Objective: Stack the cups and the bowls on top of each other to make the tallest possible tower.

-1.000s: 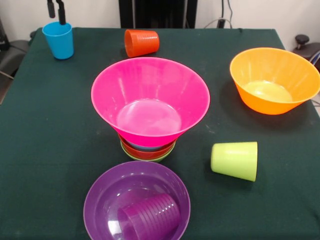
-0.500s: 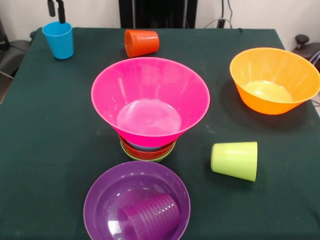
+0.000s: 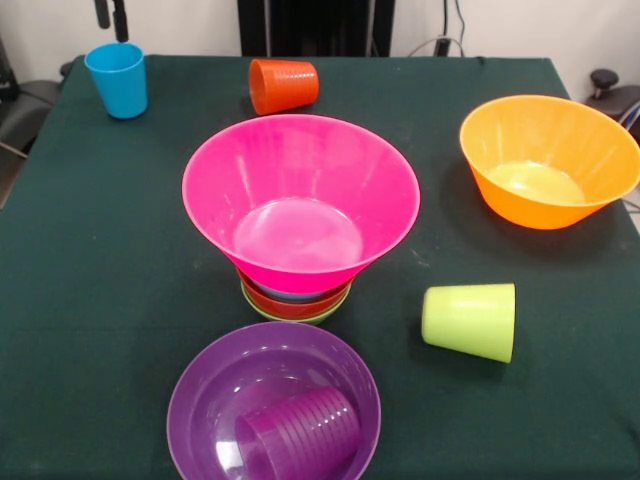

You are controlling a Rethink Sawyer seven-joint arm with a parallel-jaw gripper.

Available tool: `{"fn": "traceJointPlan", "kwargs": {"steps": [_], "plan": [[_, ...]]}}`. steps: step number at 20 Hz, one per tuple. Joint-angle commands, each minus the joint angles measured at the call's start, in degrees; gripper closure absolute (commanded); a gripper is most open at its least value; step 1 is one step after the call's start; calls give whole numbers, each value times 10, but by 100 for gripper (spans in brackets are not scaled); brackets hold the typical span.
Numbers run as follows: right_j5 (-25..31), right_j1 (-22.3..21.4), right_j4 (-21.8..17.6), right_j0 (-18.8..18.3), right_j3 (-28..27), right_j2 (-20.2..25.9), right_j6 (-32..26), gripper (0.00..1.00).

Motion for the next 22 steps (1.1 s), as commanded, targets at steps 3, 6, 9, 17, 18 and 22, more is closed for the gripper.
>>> {"fn": "traceJointPlan", "kwargs": {"steps": [3,6,9,17,18,22], "plan": [[-23,36,-35,19,27,53,31,0],[-38,52,-35,26,20,51,37,0],[-51,71,-39,24,11,55,36,0],[-58,91,-49,21,2,48,33,0],[-58,93,-50,20,0,49,33,0],[-50,97,-53,13,-6,56,28,0]]}}
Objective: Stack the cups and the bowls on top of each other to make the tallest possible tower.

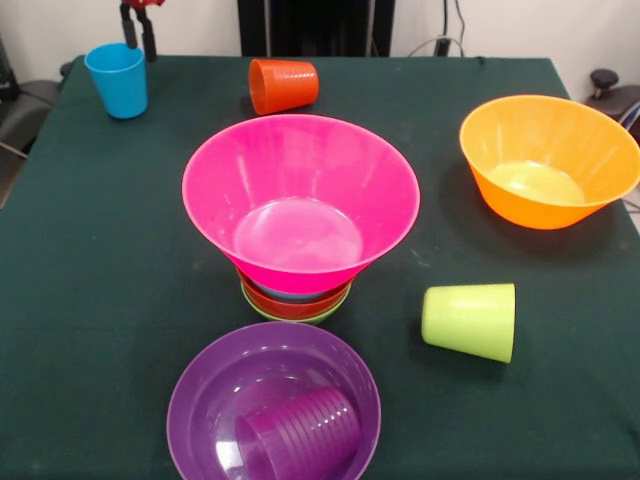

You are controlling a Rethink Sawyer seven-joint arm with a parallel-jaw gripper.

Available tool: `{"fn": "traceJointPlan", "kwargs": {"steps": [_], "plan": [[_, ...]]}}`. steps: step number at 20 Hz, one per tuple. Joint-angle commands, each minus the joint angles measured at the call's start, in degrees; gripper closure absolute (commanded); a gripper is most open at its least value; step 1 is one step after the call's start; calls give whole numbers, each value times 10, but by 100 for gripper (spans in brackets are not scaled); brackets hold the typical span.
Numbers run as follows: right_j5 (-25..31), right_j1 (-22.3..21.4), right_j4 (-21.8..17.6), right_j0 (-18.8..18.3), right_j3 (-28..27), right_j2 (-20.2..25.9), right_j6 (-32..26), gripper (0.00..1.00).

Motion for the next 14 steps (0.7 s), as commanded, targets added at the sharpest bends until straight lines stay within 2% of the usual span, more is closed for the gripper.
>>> {"fn": "traceJointPlan", "kwargs": {"steps": [1,14], "plan": [[-17,41,-33,11,-8,58,26,0],[37,54,-51,-44,-32,102,-17,0]]}}
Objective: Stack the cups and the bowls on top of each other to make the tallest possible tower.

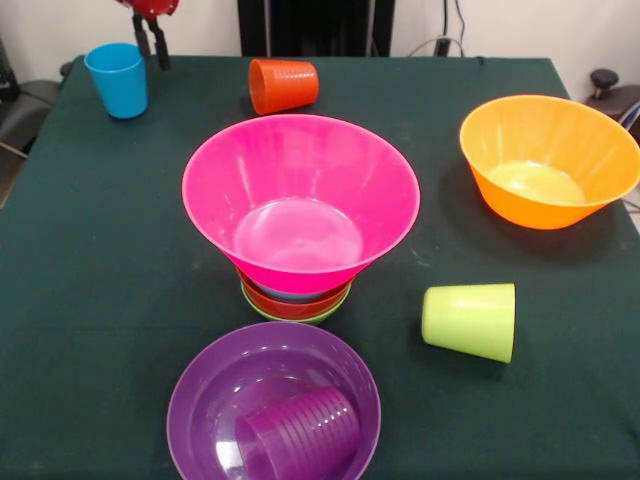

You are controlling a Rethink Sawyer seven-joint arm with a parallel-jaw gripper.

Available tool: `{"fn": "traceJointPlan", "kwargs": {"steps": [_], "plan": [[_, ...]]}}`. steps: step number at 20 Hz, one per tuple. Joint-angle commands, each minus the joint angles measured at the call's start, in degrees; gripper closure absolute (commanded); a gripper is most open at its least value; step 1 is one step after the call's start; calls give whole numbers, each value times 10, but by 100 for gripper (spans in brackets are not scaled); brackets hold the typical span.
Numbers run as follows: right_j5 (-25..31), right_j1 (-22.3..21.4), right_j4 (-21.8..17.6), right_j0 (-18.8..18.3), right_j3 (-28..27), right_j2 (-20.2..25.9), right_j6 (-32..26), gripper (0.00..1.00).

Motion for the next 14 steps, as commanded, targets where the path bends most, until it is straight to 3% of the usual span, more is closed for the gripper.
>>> {"fn": "traceJointPlan", "kwargs": {"steps": [1,14], "plan": [[46,21,-33,-16,-36,80,-23,0],[86,-1,-37,-36,-41,96,-34,0]]}}
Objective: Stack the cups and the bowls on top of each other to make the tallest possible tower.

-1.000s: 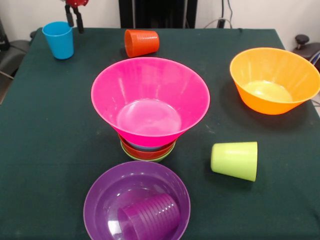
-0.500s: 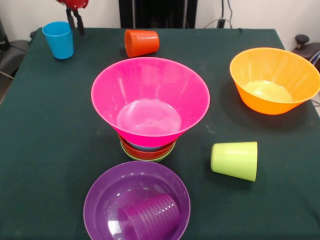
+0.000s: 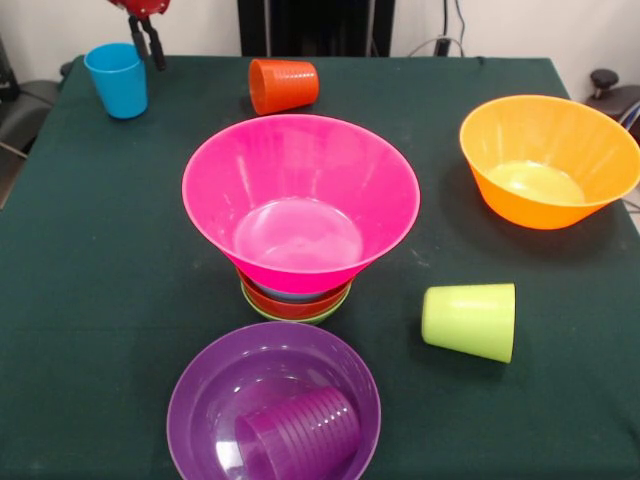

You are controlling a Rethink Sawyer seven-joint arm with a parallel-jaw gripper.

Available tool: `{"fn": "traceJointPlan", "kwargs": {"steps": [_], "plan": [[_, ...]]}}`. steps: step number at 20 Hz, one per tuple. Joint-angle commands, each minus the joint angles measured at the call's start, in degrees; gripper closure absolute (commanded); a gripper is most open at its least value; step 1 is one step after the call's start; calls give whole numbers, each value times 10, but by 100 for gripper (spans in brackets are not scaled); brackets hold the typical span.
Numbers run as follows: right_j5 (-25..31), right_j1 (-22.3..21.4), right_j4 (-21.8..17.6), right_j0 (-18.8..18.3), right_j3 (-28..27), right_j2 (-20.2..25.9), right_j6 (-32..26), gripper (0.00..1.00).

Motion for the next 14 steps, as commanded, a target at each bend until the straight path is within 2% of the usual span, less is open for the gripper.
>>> {"fn": "traceJointPlan", "kwargs": {"steps": [1,14], "plan": [[58,-6,-33,10,-39,57,-33,0],[70,-20,-35,11,-44,56,-40,0]]}}
